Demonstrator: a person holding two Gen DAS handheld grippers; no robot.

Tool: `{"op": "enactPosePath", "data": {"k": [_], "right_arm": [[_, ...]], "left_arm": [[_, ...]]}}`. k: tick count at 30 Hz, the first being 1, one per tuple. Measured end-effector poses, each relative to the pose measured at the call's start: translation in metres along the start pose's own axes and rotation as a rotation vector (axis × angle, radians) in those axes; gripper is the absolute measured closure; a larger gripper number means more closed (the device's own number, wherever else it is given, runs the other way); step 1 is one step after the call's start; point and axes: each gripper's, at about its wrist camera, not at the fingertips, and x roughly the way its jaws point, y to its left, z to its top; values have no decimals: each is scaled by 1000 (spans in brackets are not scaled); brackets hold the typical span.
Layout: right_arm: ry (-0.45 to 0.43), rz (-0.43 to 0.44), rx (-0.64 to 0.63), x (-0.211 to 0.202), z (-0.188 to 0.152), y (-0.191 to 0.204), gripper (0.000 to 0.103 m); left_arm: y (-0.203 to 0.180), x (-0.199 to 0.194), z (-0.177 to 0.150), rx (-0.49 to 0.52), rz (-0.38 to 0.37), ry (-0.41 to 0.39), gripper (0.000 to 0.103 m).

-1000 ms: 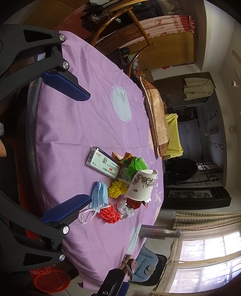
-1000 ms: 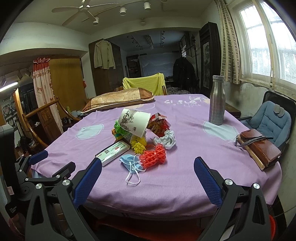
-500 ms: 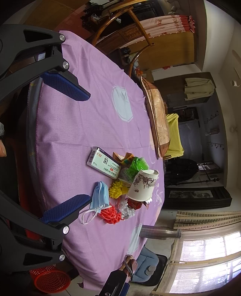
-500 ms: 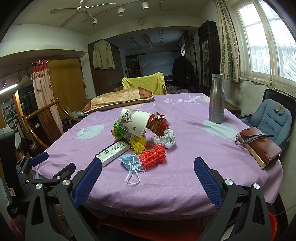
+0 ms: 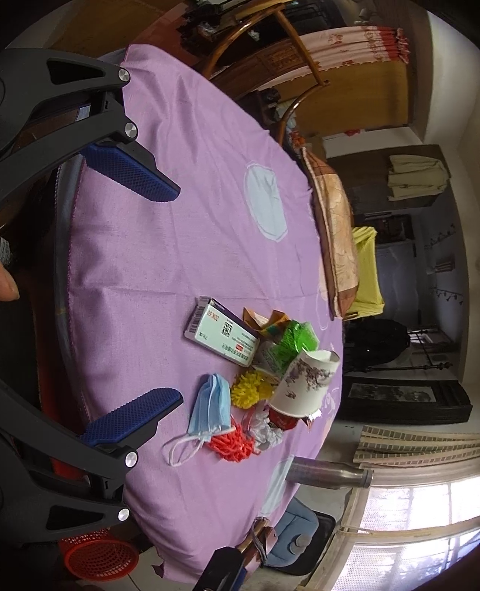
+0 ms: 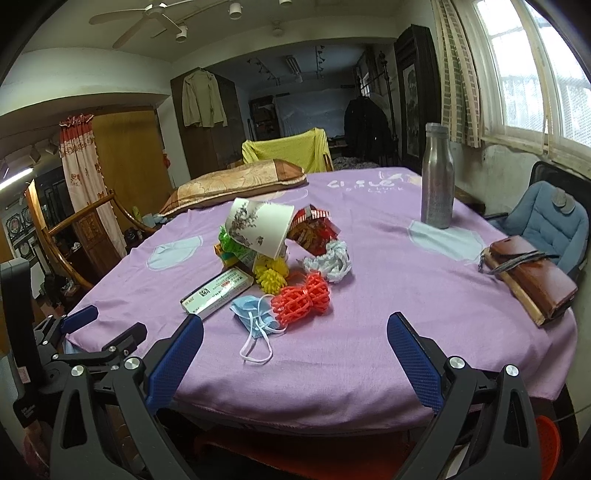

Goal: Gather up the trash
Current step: 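Grasp the white paper cup with the right gripper while the left grasps the medicine box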

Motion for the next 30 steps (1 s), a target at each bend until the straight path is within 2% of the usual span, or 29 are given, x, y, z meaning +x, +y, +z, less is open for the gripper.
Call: {"op": "enactPosePath", "data": {"k": [6,10,17,22,24,27,29,30], "right_arm": [[60,26,45,30,5,-13,6],[65,34,67,43,13,-23,6],[75,50,74,67,32,-38,6],[100,107,84,93,51,-39,6],[110,129,88,104,59,-36,6],[126,169,94,121,67,-32,6],[137,190,99,133,73,-27,6],[140,196,102,138,75,-27,6]], "left_arm": [[11,37,13,-19,-55,67,7],[5,69,29,29,-101,103,7],[-17,126,53,114,-176,258,7],[-18,148,52,112,-203,335,7],[-10,152,53,99,-220,355,12],[-7,151,54,106,-230,333,30],[-6,147,53,118,-243,314,48],[-7,148,53,119,-251,311,51]]}}
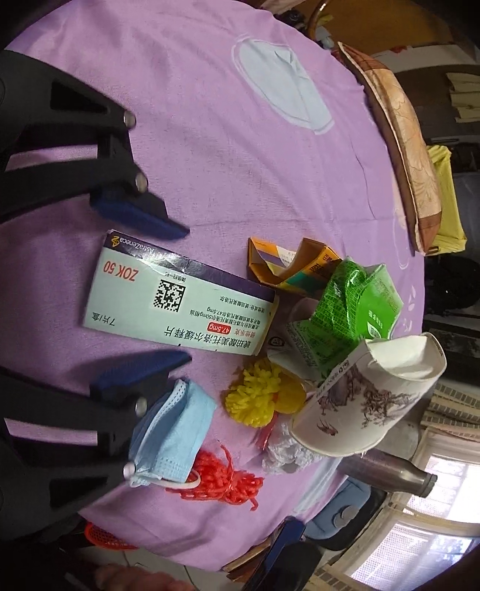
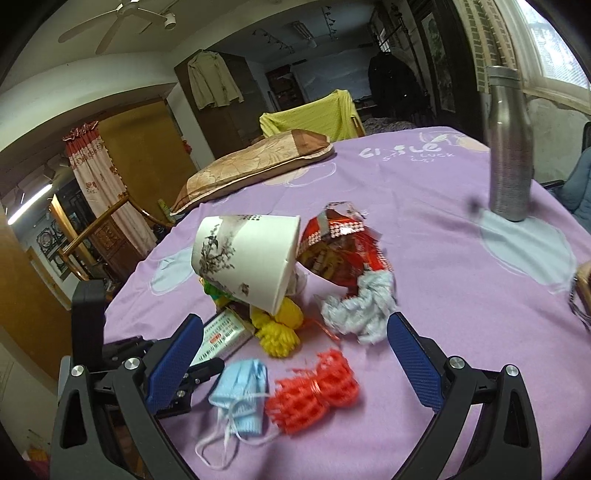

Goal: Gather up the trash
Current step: 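Grasp the white paper cup with the right gripper while the left grasps the medicine box, then carry cup and box to the red wastebasket and open both grippers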

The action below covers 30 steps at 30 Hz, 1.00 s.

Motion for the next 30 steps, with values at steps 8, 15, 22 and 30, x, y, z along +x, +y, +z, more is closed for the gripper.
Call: {"op": "enactPosePath", "data": {"k": [8,15,22,30], "right_arm": [[45,45,14,46,21,13,6],[25,199,10,60,30,27,93],[-92,205,-52,10,31,42,100],[-180,203,-60,-43,28,32,100]], "left_arm": [[27,-25,3,-52,-31,-80,54],[34,-42,2,-63,-20,-125,55],[25,-28,-6,-50,-28,-86,53],[21,-12,-10,-48,16,-41,56]]}}
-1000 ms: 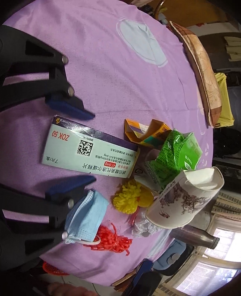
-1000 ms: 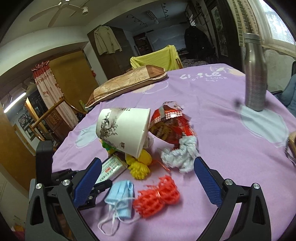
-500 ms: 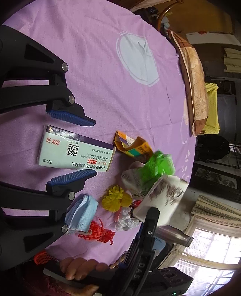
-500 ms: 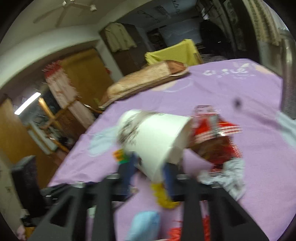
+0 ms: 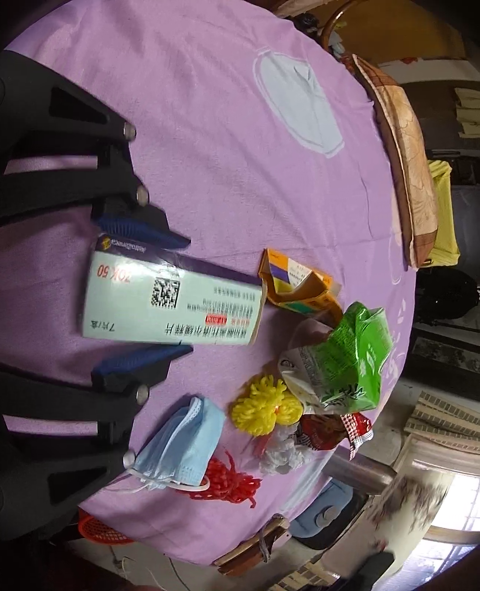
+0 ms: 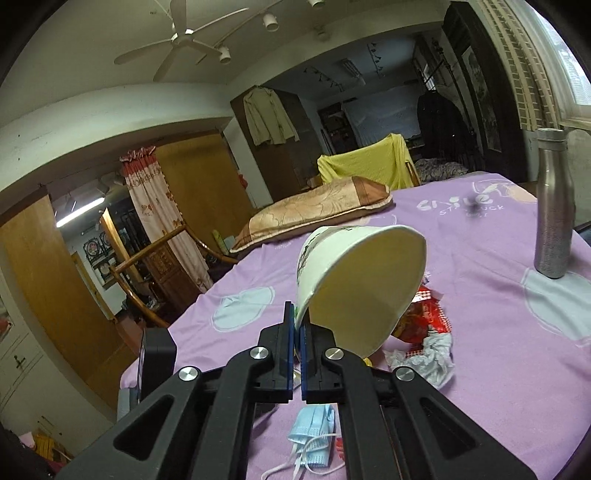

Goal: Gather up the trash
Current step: 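Carry cup and box to the red wastebasket and open both grippers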

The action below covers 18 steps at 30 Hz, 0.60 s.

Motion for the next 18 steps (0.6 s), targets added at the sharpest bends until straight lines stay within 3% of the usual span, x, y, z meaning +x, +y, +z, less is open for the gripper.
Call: {"op": "enactPosePath", "data": {"k": [7,12,18], "right_arm": [[-64,-49,19,-52,-1,-13,100],[-108,-103,36,-94,-11,-23,100],[-174,-193,51,-160,-32,-35,100]], "left_arm": [[-14,-45,10,28,3,-122,57],[-52,-71,17,104,-19,-180,57],[-111,-90,15,193,-98,-222,57]]}}
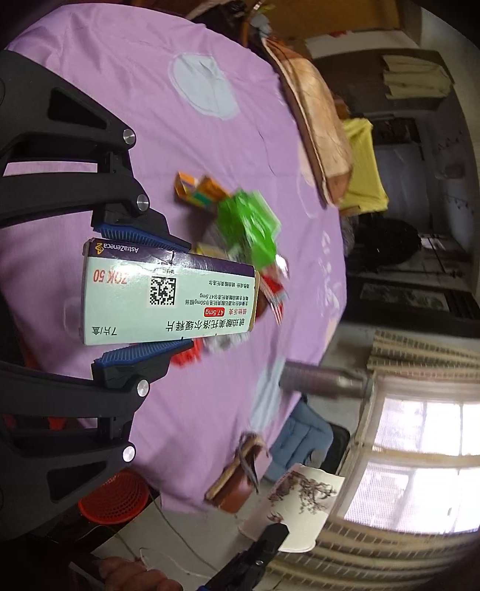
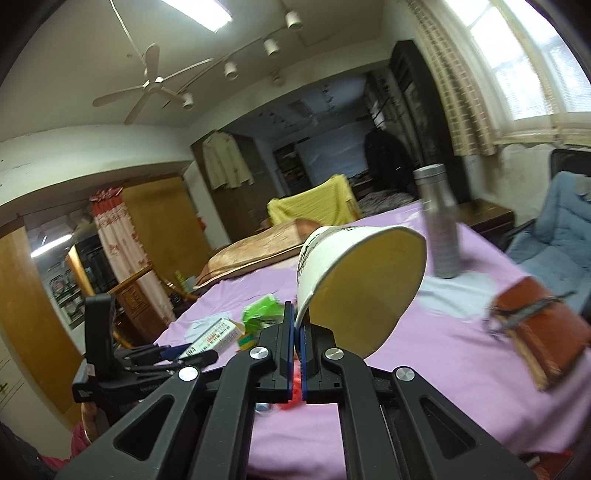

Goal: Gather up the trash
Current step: 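Carry cup and box to the red wastebasket and open both grippers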

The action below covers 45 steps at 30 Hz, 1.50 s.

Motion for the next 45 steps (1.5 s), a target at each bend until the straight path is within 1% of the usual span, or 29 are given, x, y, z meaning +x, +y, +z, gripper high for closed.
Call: {"op": "enactPosePath", "data": {"k": [6,8,12,16,19,22,24,25,26,27,29,31,33,35,36,37,38,39,40,42,43,45], "right_arm": [[-50,-138,23,-71,-17,-35,100],[-63,-187,42,-93,-25,-49,100],[-71,-311,90,-139,-49,-86,100],[-32,-426,164,-167,-79,-128,100],[27,-508,238,-174,-107,-169,100],[99,-551,330,-170,-139,-207,99],[168,-582,386,-165,-163,-231,95],[206,-592,413,-160,-172,-242,92],[249,-605,450,-156,-184,-256,77],[253,-613,472,-157,-190,-262,63],[230,-632,485,-160,-194,-266,61],[190,-645,479,-169,-189,-265,57],[142,-685,471,-183,-185,-269,51],[84,-723,478,-199,-183,-273,48],[66,-728,485,-204,-184,-273,47],[43,-727,498,-210,-185,-276,47],[26,-724,509,-216,-185,-279,47],[16,-722,514,-223,-186,-280,47],[5,-724,518,-229,-187,-282,47],[-6,-723,520,-235,-187,-282,47],[-10,-718,522,-236,-187,-282,47],[-13,-709,519,-237,-187,-279,47]], "left_arm": [[-73,-6,5,97,-113,-28,57],[-101,-3,5,131,-166,-25,57],[-152,8,3,195,-259,0,57],[-201,26,-3,263,-335,46,57],[-246,47,-11,335,-386,93,57],[-279,62,-19,386,-426,136,57],[-307,79,-27,425,-458,178,57],[-315,84,-30,435,-467,188,57],[-327,90,-33,453,-480,207,57],[-339,97,-37,469,-492,226,57],[-357,107,-43,490,-518,260,57],[-375,117,-50,510,-544,295,57],[-387,123,-54,529,-557,316,57],[-399,126,-59,551,-564,324,56],[-406,128,-62,564,-572,332,54],[-413,129,-64,572,-582,343,42],[-416,128,-65,573,-583,344,27],[-420,128,-65,574,-577,338,22],[-422,126,-65,576,-574,329,18],[-423,123,-66,592,-562,312,16],[-424,122,-66,596,-549,306,14],[-419,119,-64,589,-526,288,11]]}}
